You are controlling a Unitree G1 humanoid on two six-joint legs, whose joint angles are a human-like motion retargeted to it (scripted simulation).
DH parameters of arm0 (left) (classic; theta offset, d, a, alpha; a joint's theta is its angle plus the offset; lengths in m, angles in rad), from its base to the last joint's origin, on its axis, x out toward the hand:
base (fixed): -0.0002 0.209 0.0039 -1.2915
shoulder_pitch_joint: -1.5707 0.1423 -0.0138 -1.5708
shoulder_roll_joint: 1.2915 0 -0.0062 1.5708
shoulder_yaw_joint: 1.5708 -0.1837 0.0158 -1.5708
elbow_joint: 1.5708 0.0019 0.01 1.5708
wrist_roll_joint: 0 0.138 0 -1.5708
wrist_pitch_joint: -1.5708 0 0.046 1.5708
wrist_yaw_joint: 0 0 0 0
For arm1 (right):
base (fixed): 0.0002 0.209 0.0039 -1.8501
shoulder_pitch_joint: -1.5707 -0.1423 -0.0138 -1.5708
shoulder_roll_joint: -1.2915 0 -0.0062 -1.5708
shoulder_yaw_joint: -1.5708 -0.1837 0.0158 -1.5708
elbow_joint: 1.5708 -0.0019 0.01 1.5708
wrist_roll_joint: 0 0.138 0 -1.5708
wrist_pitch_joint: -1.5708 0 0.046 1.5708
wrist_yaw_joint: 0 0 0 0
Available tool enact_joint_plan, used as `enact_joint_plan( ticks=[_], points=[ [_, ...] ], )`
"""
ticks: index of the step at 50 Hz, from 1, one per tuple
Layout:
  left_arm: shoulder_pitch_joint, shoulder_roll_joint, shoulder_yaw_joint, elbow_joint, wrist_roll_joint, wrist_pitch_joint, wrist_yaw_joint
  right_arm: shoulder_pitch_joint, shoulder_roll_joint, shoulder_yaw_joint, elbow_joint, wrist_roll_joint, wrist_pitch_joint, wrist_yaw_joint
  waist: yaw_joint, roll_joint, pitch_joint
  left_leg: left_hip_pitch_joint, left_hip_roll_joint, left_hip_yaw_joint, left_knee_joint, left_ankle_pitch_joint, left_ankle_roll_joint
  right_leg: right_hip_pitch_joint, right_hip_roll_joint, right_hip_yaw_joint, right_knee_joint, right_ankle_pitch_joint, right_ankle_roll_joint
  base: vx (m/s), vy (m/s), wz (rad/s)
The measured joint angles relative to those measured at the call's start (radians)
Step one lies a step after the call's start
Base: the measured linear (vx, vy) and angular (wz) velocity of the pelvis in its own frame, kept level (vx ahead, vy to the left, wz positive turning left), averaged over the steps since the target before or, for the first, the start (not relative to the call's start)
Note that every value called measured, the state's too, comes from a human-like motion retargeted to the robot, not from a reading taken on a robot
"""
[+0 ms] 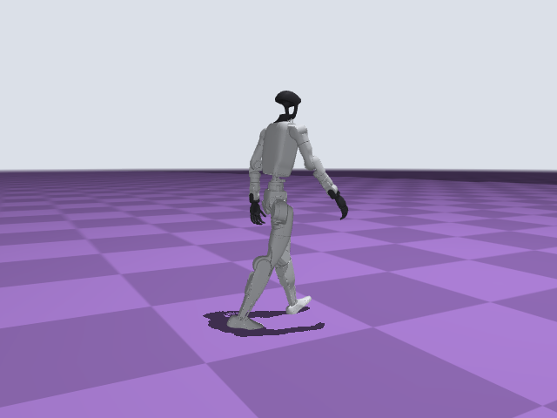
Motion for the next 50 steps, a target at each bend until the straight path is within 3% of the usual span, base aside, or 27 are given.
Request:
enact_joint_plan(
  ticks=[5,9,11,15,18,21,25,28,30,35,39,43,47,50],
  points=[
    [-0.151,0.02,-0.013,0.17,0.125,0.025,-0.016,0.199,0.077,0.029,0.122,0.04,0.016,0.054,-0.036,0.001,-0.072,0.099,0.028,-0.027,0.0,0.033,0.026,-0.056,0.038,0.032,0.274,0.19,0.03,0.73,0.2,-0.08],
    [-0.332,0.047,-0.025,0.269,0.232,0.054,0.041,0.344,0.104,0.072,0.19,0.112,0.032,0.089,-0.091,-0.005,-0.119,0.146,0.025,-0.082,0.024,-0.028,0.062,-0.27,0.045,0.017,0.669,0.342,0.073,0.62,0.21,0.28],
    [-0.423,0.056,-0.018,0.269,0.233,0.065,0.09,0.412,0.099,0.092,0.197,0.106,0.037,0.112,-0.124,0.002,-0.128,0.161,0.022,-0.11,0.055,-0.062,0.068,-0.373,0.021,-0.023,0.812,0.328,0.038,0.55,0.2,0.53],
    [-0.596,0.062,-0.001,0.181,0.104,0.061,0.141,0.529,0.067,0.109,0.169,0.092,0.036,0.14,-0.205,0.036,-0.123,0.191,0.014,-0.185,0.114,-0.117,0.072,-0.509,-0.06,-0.138,0.892,0.179,-0.063,0.51,0.17,0.95],
    [-0.708,0.061,0.0,0.076,-0.033,0.037,0.125,0.594,0.049,0.097,0.145,0.131,0.035,0.132,-0.279,0.062,-0.108,0.223,0.003,-0.261,0.135,-0.146,0.077,-0.547,-0.089,-0.199,0.771,0.098,-0.078,0.48,0.1,1.34],
    [-0.799,0.068,-0.011,-0.029,-0.126,0.009,0.111,0.631,0.046,0.081,0.136,0.183,0.038,0.12,-0.348,0.068,-0.09,0.263,-0.019,-0.335,0.141,-0.168,0.083,-0.555,-0.099,-0.215,0.552,0.09,-0.051,0.46,0.04,1.34],
    [-0.884,0.089,-0.025,-0.147,-0.167,-0.041,0.134,0.631,0.05,0.074,0.137,0.215,0.044,0.123,-0.425,0.033,-0.064,0.323,-0.086,-0.422,0.15,-0.196,0.091,-0.522,-0.133,-0.168,0.16,0.221,0.02,0.47,-0.03,1.17],
    [-0.915,0.103,-0.029,-0.207,-0.156,-0.084,0.17,0.603,0.055,0.073,0.13,0.182,0.051,0.128,-0.464,-0.009,-0.024,0.399,-0.138,-0.479,0.155,-0.227,0.086,-0.48,-0.18,-0.131,-0.09,0.361,0.105,0.52,-0.11,0.93],
    [-0.917,0.11,-0.034,-0.23,-0.138,-0.1,0.179,0.586,0.063,0.068,0.115,0.141,0.053,0.131,-0.465,-0.019,0.006,0.456,-0.125,-0.5,0.156,-0.252,0.063,-0.47,-0.167,-0.122,-0.18,0.389,0.155,0.55,-0.3,0.49],
    [-0.852,0.103,-0.062,-0.207,-0.103,-0.091,0.157,0.535,0.057,0.058,0.056,0.085,0.045,0.117,-0.439,0.023,0.033,0.531,-0.022,-0.526,0.175,-0.292,0.011,-0.486,-0.056,-0.049,-0.189,0.248,0.155,0.57,-0.33,0.41],
    [-0.751,0.082,-0.111,-0.087,-0.03,-0.072,0.133,0.457,0.029,0.068,0.057,0.098,0.032,0.091,-0.426,0.029,0.019,0.545,-0.011,-0.579,0.218,-0.271,0.016,-0.441,-0.054,-0.057,-0.189,0.283,0.155,0.58,-0.26,0.61],
    [-0.616,0.06,-0.176,0.099,0.107,-0.035,0.104,0.356,0.003,0.103,0.128,0.126,0.033,0.09,-0.388,0.013,-0.007,0.51,-0.038,-0.627,0.339,-0.167,0.024,-0.394,-0.09,-0.107,-0.189,0.311,0.155,0.55,-0.22,0.43],
    [-0.449,0.042,-0.22,0.258,0.254,0.023,0.089,0.265,-0.029,0.164,0.202,0.142,0.046,0.099,-0.349,-0.017,-0.052,0.302,-0.094,-0.607,0.697,-0.072,0.072,-0.362,-0.162,-0.127,-0.181,0.278,0.155,0.48,-0.1,0.75],
    [-0.323,0.043,-0.21,0.301,0.292,0.049,0.102,0.196,-0.071,0.211,0.226,0.128,0.047,0.065,-0.335,-0.037,-0.098,0.065,-0.097,-0.49,0.978,-0.048,0.169,-0.372,-0.233,-0.174,-0.168,0.246,0.155,0.38,-0.03,1.19]
  ],
)
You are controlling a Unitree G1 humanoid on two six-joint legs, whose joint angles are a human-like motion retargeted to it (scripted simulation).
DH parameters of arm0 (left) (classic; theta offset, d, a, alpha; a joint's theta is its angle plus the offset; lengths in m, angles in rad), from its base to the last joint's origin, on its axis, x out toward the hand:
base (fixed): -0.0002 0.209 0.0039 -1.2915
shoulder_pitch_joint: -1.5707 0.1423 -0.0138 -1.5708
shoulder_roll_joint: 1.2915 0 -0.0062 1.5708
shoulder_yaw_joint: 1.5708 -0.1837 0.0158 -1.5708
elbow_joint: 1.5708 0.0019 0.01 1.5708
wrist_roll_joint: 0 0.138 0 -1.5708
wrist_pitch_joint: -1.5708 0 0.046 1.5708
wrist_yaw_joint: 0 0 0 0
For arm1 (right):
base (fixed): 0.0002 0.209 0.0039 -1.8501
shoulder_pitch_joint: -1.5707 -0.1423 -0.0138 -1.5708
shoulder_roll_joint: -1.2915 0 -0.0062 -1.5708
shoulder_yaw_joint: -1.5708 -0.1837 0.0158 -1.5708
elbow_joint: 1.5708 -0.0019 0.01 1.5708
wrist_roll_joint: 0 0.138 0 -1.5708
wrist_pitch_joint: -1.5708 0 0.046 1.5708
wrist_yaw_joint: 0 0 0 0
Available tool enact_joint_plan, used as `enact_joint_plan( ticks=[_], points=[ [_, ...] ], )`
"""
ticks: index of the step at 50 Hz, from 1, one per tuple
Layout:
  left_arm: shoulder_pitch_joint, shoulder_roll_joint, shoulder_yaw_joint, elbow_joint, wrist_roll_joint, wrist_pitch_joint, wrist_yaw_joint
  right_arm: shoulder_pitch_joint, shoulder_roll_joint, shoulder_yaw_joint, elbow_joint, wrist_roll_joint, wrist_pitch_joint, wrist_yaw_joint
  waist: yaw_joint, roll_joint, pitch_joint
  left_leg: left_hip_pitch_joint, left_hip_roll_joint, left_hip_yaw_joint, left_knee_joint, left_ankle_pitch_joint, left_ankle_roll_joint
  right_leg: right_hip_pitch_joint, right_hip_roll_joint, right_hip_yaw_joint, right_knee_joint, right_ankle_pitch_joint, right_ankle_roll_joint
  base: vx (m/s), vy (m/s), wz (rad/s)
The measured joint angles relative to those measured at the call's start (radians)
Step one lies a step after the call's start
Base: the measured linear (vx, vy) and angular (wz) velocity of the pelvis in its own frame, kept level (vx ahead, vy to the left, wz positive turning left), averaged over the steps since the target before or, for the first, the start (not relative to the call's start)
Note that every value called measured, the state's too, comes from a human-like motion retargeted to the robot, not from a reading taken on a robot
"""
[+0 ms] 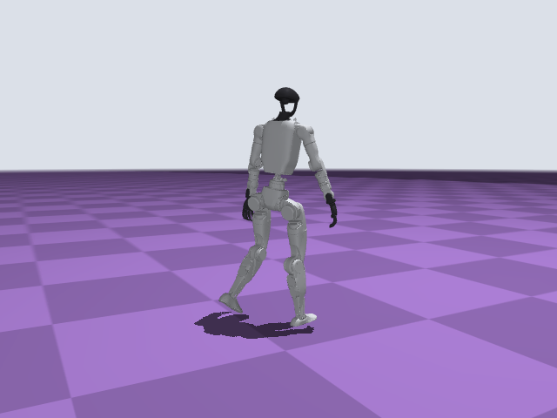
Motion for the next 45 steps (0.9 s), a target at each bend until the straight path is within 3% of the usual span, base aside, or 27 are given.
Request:
enact_joint_plan(
  ticks=[3,6,10,15,19,23,30,33,37,40,45],
  points=[
    [0.107,0.023,0.026,-0.027,-0.053,-0.01,0.005,-0.072,-0.051,0.031,-0.008,-0.025,0.009,-0.031,0.051,-0.032,-0.006,-0.125,0.016,0.159,0.071,-0.079,0.107,0.008,-0.057,-0.029,0.0,-0.025,0.0,0.35,-0.06,0.73],
    [0.198,0.053,0.054,-0.099,-0.17,-0.033,-0.005,-0.165,-0.1,0.045,-0.026,-0.029,0.02,-0.029,0.119,-0.061,0.0,-0.193,-0.016,0.26,-0.047,-0.125,0.127,0.001,-0.089,-0.037,-0.009,-0.043,0.0,0.33,-0.07,0.27],
    [0.302,0.081,0.108,-0.199,-0.329,-0.054,-0.007,-0.264,-0.147,0.018,-0.072,-0.022,0.01,-0.044,0.206,-0.063,0.024,-0.183,-0.028,0.4,-0.409,-0.057,0.067,0.016,-0.073,-0.054,-0.018,-0.074,0.0,0.34,-0.06,0.1],
    [0.411,0.075,0.21,-0.292,-0.353,-0.062,-0.015,-0.321,-0.165,-0.062,-0.161,-0.055,-0.024,-0.122,0.258,0.038,0.075,-0.09,0.023,0.624,-0.845,0.04,-0.075,0.118,0.046,-0.125,-0.004,-0.141,-0.025,0.39,-0.02,0.37],
    [0.461,0.043,0.259,-0.33,-0.284,-0.07,-0.039,-0.306,-0.149,-0.068,-0.256,-0.129,-0.044,-0.13,0.249,0.096,0.106,-0.07,0.05,0.769,-0.978,0.02,-0.17,0.213,0.113,-0.209,0.012,-0.195,-0.061,0.42,-0.02,0.87],
    [0.466,0.009,0.282,-0.341,-0.226,-0.071,-0.088,-0.252,-0.12,-0.026,-0.35,-0.242,-0.066,-0.059,0.236,0.104,0.1,-0.063,0.066,0.861,-0.978,-0.003,-0.205,0.271,0.142,-0.28,0.032,-0.231,-0.083,0.46,0.0,0.91],
    [0.356,-0.024,0.296,-0.282,-0.216,-0.035,-0.142,-0.06,-0.041,0.012,-0.361,-0.345,-0.069,-0.042,0.229,0.119,0.063,0.033,0.087,0.735,-0.978,0.005,-0.168,0.336,0.169,-0.368,0.196,-0.166,-0.185,0.53,0.07,0.95],
    [0.263,-0.017,0.293,-0.247,-0.201,-0.021,-0.145,0.053,0.004,0.001,-0.296,-0.337,-0.052,-0.071,0.222,0.146,0.047,0.092,0.11,0.634,-0.978,-0.016,-0.139,0.284,0.146,-0.396,0.461,-0.062,-0.242,0.55,0.13,1.4],
    [0.105,0.023,0.269,-0.268,-0.194,-0.022,-0.095,0.176,0.064,-0.002,-0.211,-0.298,-0.029,-0.064,0.196,0.131,0.028,0.118,0.097,0.486,-0.951,-0.052,-0.088,0.072,0.116,-0.255,0.864,0.056,-0.226,0.47,0.1,1.74],
    [0.01,0.066,0.237,-0.363,-0.198,-0.028,-0.058,0.27,0.097,0.014,-0.187,-0.304,-0.018,-0.016,0.157,0.126,0.034,0.144,0.088,0.367,-0.908,-0.083,-0.08,-0.044,0.158,-0.118,1.001,0.035,-0.202,0.44,0.03,2.02],
    [-0.121,0.151,0.182,-0.604,-0.238,-0.06,-0.054,0.402,0.118,0.054,-0.217,-0.291,-0.039,0.104,0.071,0.131,0.044,0.17,0.073,0.157,-0.815,-0.139,-0.083,-0.14,0.139,-0.06,0.971,-0.064,-0.254,0.42,0.0,2.13]
  ],
)
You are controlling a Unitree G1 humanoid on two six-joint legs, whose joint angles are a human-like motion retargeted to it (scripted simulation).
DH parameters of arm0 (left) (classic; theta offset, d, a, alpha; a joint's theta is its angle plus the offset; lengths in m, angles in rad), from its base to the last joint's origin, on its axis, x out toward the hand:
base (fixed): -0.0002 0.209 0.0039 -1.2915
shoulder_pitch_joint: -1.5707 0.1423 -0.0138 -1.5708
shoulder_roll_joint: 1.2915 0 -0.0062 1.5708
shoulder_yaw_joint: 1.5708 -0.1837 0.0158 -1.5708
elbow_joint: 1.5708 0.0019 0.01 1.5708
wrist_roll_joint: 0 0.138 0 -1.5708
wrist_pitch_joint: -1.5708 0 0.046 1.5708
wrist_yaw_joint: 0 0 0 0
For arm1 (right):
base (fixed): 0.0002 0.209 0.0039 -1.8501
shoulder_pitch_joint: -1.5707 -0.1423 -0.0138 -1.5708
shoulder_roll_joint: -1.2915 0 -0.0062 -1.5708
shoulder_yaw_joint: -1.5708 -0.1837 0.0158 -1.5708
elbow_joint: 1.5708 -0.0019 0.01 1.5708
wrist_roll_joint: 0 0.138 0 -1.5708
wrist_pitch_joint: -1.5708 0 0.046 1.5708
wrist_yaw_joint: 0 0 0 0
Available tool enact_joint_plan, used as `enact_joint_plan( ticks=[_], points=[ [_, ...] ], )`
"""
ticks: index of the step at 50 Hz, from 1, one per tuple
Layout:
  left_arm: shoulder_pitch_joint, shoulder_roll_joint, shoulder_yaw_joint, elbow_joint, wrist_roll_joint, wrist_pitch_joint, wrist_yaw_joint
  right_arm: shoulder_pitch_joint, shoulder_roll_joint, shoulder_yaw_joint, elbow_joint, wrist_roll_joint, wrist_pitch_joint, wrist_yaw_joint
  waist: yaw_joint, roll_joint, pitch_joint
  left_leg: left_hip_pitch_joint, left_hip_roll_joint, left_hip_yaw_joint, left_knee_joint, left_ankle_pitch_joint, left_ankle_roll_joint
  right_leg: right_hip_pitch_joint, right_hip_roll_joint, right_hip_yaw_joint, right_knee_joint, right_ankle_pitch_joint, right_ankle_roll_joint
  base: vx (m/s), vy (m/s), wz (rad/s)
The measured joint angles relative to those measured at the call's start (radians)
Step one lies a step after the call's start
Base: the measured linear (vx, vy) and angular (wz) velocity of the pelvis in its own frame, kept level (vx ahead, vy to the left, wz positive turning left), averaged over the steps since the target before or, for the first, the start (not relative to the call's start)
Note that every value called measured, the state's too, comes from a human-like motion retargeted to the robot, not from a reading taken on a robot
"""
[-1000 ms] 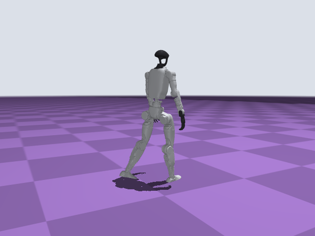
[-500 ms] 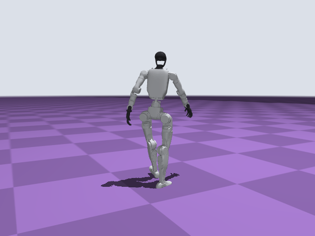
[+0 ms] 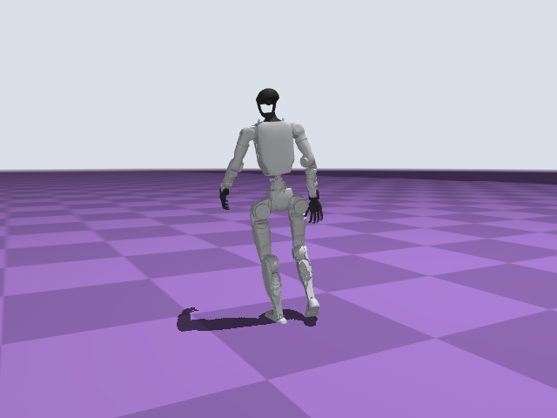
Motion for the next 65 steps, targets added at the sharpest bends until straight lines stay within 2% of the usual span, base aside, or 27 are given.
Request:
enact_joint_plan(
  ticks=[4,7,9,12,13,14,17,19,22,26,28,30,32,35,38,40,44,50,52,55,60,65],
  points=[
    [-0.099,0.048,-0.019,-0.152,-0.073,-0.042,0.013,0.057,0.008,0.024,-0.025,0.058,-0.019,0.046,-0.07,-0.005,-0.005,0.022,-0.023,-0.158,0.025,-0.024,-0.006,-0.035,-0.002,0.052,-0.232,-0.047,0.017,0.39,-0.06,2.05],
    [-0.166,0.062,-0.016,-0.21,-0.113,-0.073,0.036,0.06,0.011,0.04,-0.025,0.078,-0.02,0.053,-0.116,-0.027,-0.001,0.048,-0.061,-0.26,0.028,-0.033,-0.008,-0.019,-0.023,0.103,-0.513,-0.01,0.052,0.38,-0.1,1.87],
    [-0.201,0.057,-0.005,-0.224,-0.131,-0.096,0.063,0.04,0.011,0.045,-0.015,0.073,-0.015,0.052,-0.147,-0.054,0.016,0.079,-0.102,-0.328,0.033,-0.043,-0.008,0.014,-0.053,0.153,-0.717,0.058,0.096,0.41,-0.13,1.84],
    [-0.229,0.036,0.011,-0.217,-0.151,-0.131,0.104,-0.005,0.013,0.036,0.012,0.042,-0.006,0.045,-0.175,-0.091,0.06,0.154,-0.143,-0.418,0.03,-0.061,-0.017,0.053,-0.093,0.218,-0.93,0.147,0.198,0.44,-0.15,1.53],
    [-0.221,0.025,0.013,-0.211,-0.159,-0.137,0.11,-0.012,0.014,0.031,0.02,0.03,-0.005,0.038,-0.174,-0.097,0.069,0.181,-0.146,-0.442,0.022,-0.066,-0.022,0.055,-0.098,0.228,-0.964,0.153,0.239,0.48,-0.26,1.03],
    [-0.214,0.017,0.015,-0.199,-0.168,-0.141,0.114,-0.029,0.016,0.025,0.032,0.021,-0.004,0.031,-0.164,-0.091,0.083,0.21,-0.119,-0.453,0.018,-0.078,-0.036,0.056,-0.068,0.233,-0.977,0.142,0.253,0.51,-0.4,0.67],
    [-0.195,-0.013,0.019,-0.133,-0.197,-0.139,0.114,-0.114,0.009,-0.003,0.083,0.013,0.002,-0.002,-0.12,-0.057,0.123,0.282,-0.035,-0.468,0.001,-0.107,-0.073,0.064,0.035,0.264,-0.985,0.091,0.254,0.53,-0.43,0.4],
    [-0.166,-0.038,0.016,-0.065,-0.196,-0.13,0.11,-0.173,-0.006,-0.025,0.125,0.026,0.007,-0.033,-0.099,-0.048,0.132,0.312,-0.021,-0.493,-0.007,-0.105,-0.075,0.088,0.056,0.292,-0.987,0.091,0.254,0.53,-0.28,0.62],
    [-0.091,-0.074,0.003,0.072,-0.16,-0.104,0.107,-0.248,-0.032,-0.06,0.189,0.059,0.019,-0.079,-0.074,-0.043,0.126,0.33,-0.028,-0.543,0.016,-0.072,-0.067,0.132,0.044,0.283,-0.986,0.102,0.254,0.53,-0.2,0.77],
    [0.041,-0.125,-0.01,0.3,-0.102,-0.044,0.121,-0.325,-0.068,-0.085,0.25,0.123,0.051,-0.135,-0.033,-0.048,0.094,0.282,-0.08,-0.591,0.141,0.036,-0.067,0.182,-0.019,0.216,-0.98,0.053,0.254,0.49,-0.15,0.83],
    [0.15,-0.142,-0.013,0.406,-0.08,-0.018,0.132,-0.323,-0.069,-0.07,0.261,0.164,0.065,-0.17,-0.003,-0.058,0.057,0.206,-0.121,-0.556,0.301,0.067,-0.062,0.193,-0.049,0.197,-0.944,0.013,0.254,0.45,-0.13,0.91],
    [0.173,-0.155,-0.002,0.501,-0.066,0.022,0.145,-0.397,-0.109,-0.059,0.266,0.209,0.076,-0.175,-0.001,-0.091,0.026,0.025,-0.188,-0.476,0.515,0.105,-0.041,0.178,-0.12,0.152,-0.968,0.022,0.254,0.36,-0.08,1.54],
    [0.232,-0.153,0.005,0.555,-0.051,0.04,0.147,-0.443,-0.134,-0.044,0.267,0.247,0.073,-0.195,-0.004,-0.119,-0.015,-0.152,-0.204,-0.323,0.702,0.134,0.016,0.162,-0.187,0.098,-0.964,0.016,0.254,0.34,-0.03,1.89],
    [0.318,-0.127,0.004,0.569,-0.039,0.043,0.135,-0.51,-0.169,-0.037,0.26,0.283,0.069,-0.219,0.007,-0.158,-0.041,-0.317,-0.155,-0.062,0.842,0.102,0.135,0.178,-0.265,0.013,-0.967,-0.005,0.247,0.34,-0.08,1.66],
    [0.378,-0.088,-0.003,0.532,-0.062,0.031,0.118,-0.585,-0.195,-0.04,0.251,0.313,0.075,-0.223,0.048,-0.174,-0.042,-0.392,-0.118,0.093,0.811,0.031,0.184,0.201,-0.28,-0.057,-0.97,-0.029,0.225,0.33,-0.16,1.19],
    [0.404,-0.066,-0.001,0.493,-0.115,0.023,0.119,-0.641,-0.209,-0.042,0.245,0.336,0.08,-0.224,0.082,-0.184,-0.035,-0.42,-0.12,0.158,0.705,0.031,0.175,0.212,-0.283,-0.095,-0.971,-0.039,0.216,0.32,-0.15,0.96],
    [0.438,-0.064,0.05,0.445,-0.256,0.003,0.155,-0.717,-0.217,-0.056,0.211,0.333,0.074,-0.254,0.146,-0.18,-0.012,-0.393,-0.104,0.289,0.358,0.114,0.107,0.252,-0.25,-0.163,-0.96,-0.07,0.21,0.34,-0.13,0.74],
    [0.469,-0.164,0.18,0.426,-0.298,0.003,0.141,-0.787,-0.193,-0.134,0.105,0.206,0.038,-0.276,0.189,-0.073,0.065,-0.278,-0.015,0.443,-0.111,0.233,-0.032,0.406,-0.103,-0.245,-0.934,-0.141,0.173,0.4,-0.06,0.46],
    [0.481,-0.205,0.207,0.417,-0.264,0.012,0.085,-0.792,-0.177,-0.156,0.057,0.16,0.021,-0.253,0.193,-0.052,0.084,-0.275,0.012,0.446,-0.163,0.221,-0.081,0.456,-0.074,-0.254,-0.934,-0.152,0.159,0.47,0.01,0.19],
    [0.501,-0.248,0.207,0.395,-0.207,0.026,-0.027,-0.778,-0.146,-0.153,-0.012,0.107,-0.005,-0.207,0.206,-0.056,0.083,-0.29,0.044,0.448,-0.163,0.166,-0.128,0.495,-0.064,-0.251,-0.928,-0.153,0.143,0.5,0.05,-0.04],
    [0.512,-0.258,0.141,0.373,-0.103,0.046,-0.178,-0.681,-0.109,-0.075,-0.106,0.032,-0.032,-0.133,0.215,-0.065,0.039,-0.233,0.072,0.49,-0.163,0.175,-0.145,0.525,-0.061,-0.231,-0.876,-0.104,0.095,0.57,0.15,-0.04],
    [0.436,-0.228,0.079,0.434,0.067,0.046,-0.199,-0.491,-0.097,-0.043,-0.133,0.0,-0.043,-0.107,0.159,-0.014,0.018,-0.119,0.085,0.392,-0.163,0.19,-0.123,0.564,-0.057,-0.269,-0.681,0.066,0.008,0.65,0.26,0.73]
  ],
)
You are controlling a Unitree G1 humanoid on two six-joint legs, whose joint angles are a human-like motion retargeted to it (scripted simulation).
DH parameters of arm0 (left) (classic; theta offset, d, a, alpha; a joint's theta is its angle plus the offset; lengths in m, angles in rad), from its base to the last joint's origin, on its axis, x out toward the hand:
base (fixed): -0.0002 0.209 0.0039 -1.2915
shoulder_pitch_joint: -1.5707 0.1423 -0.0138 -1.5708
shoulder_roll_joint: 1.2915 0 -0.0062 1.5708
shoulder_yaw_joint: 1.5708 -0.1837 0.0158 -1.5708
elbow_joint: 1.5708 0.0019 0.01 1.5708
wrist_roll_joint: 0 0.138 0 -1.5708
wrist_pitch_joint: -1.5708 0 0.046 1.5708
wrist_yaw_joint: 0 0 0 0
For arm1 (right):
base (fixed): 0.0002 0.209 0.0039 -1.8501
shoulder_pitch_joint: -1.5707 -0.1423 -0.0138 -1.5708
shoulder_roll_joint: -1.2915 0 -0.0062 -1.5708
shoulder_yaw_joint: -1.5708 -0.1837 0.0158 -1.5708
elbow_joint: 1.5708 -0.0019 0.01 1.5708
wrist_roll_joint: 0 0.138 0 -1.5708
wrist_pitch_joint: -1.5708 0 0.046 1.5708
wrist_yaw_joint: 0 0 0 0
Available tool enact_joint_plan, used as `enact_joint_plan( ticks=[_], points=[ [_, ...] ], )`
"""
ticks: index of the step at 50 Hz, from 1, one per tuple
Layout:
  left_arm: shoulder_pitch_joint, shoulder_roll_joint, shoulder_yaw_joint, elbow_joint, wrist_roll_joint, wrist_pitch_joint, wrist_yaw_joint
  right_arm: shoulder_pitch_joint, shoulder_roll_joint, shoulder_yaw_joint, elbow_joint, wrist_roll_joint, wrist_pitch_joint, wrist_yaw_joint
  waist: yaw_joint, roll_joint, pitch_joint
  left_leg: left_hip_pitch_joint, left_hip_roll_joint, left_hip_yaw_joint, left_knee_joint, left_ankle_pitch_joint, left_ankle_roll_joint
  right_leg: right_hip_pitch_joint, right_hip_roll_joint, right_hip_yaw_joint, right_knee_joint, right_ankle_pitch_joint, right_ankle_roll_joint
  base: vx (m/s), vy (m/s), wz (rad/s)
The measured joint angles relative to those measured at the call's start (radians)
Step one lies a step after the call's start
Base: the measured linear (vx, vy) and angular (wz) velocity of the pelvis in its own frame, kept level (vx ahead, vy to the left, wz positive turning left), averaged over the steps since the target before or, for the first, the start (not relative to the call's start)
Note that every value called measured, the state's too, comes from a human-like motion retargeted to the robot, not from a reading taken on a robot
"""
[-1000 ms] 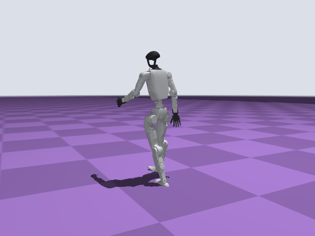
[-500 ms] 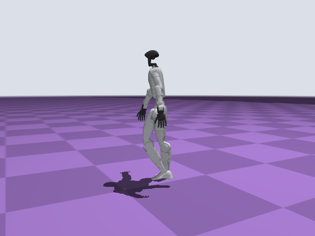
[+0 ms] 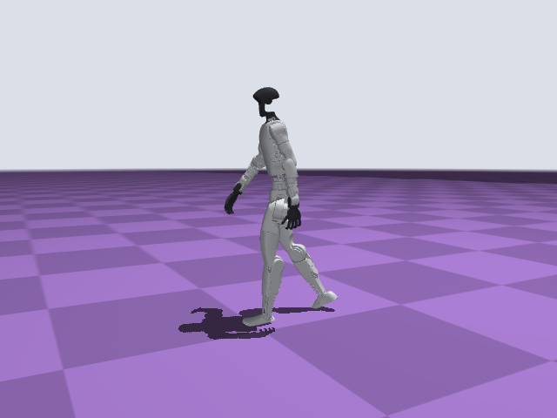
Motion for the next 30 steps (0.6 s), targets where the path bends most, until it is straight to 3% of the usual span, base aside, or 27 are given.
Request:
enact_joint_plan(
  ticks=[2,5,8,11,14,17,20,25,30],
  points=[
    [-0.076,0.021,-0.025,0.046,0.071,0.001,0.038,0.08,0.01,-0.001,0.023,0.026,0.005,-0.012,-0.02,0.019,-0.008,0.043,0.003,-0.057,0.0,-0.024,0.032,-0.066,-0.013,0.02,0.199,0.068,-0.023,0.61,0.26,1.13],
    [-0.229,0.051,-0.048,0.105,0.135,0.01,0.15,0.182,0.034,0.004,0.08,0.069,0.026,-0.037,-0.055,0.016,-0.03,0.07,-0.019,-0.15,0.005,-0.06,0.079,-0.255,0.017,0.175,0.496,0.105,0.013,0.55,0.2,1.33],
    [-0.385,0.073,-0.043,0.102,0.099,0.02,0.262,0.274,0.061,0.022,0.136,0.069,0.05,-0.036,-0.096,0.016,-0.036,0.087,-0.034,-0.242,0.04,-0.099,0.094,-0.409,0.088,0.297,0.642,0.043,0.048,0.51,0.13,1.42],
    [-0.532,0.085,-0.028,0.041,-0.022,0.01,0.293,0.344,0.077,0.045,0.174,0.068,0.059,0.013,-0.14,0.018,-0.027,0.112,-0.052,-0.32,0.071,-0.133,0.098,-0.51,0.051,0.263,0.673,-0.056,-0.005,0.49,0.11,1.33],
    [-0.65,0.091,-0.033,-0.053,-0.156,-0.014,0.255,0.401,0.087,0.066,0.193,0.104,0.052,0.088,-0.197,0.021,-0.021,0.137,-0.066,-0.396,0.094,-0.161,0.096,-0.576,0.019,0.211,0.58,-0.145,-0.042,0.48,0.05,1.35],
    [-0.734,0.102,-0.064,-0.155,-0.238,-0.04,0.224,0.447,0.094,0.078,0.195,0.158,0.046,0.143,-0.261,0.015,-0.016,0.166,-0.083,-0.471,0.106,-0.184,0.096,-0.61,0.027,0.203,0.368,-0.16,-0.022,0.49,-0.03,1.32],
    [-0.796,0.119,-0.099,-0.248,-0.258,-0.073,0.249,0.471,0.097,0.084,0.189,0.2,0.051,0.153,-0.325,-0.018,-0.001,0.211,-0.129,-0.541,0.111,-0.208,0.111,-0.603,0.025,0.231,0.074,-0.079,0.041,0.52,-0.08,1.2],
    [-0.844,0.135,-0.131,-0.347,-0.21,-0.132,0.325,0.468,0.113,0.06,0.183,0.176,0.065,0.095,-0.387,-0.086,0.074,0.356,-0.195,-0.625,0.112,-0.268,0.119,-0.558,-0.007,0.216,-0.309,0.118,0.228,0.59,-0.14,0.75],
    [-0.774,0.123,-0.171,-0.345,-0.192,-0.123,0.306,0.47,0.132,0.043,0.178,0.137,0.064,0.069,-0.362,-0.065,0.082,0.441,-0.131,-0.606,0.126,-0.303,0.091,-0.59,0.068,0.143,-0.311,-0.003,0.247,0.63,-0.27,0.0]
  ],
)
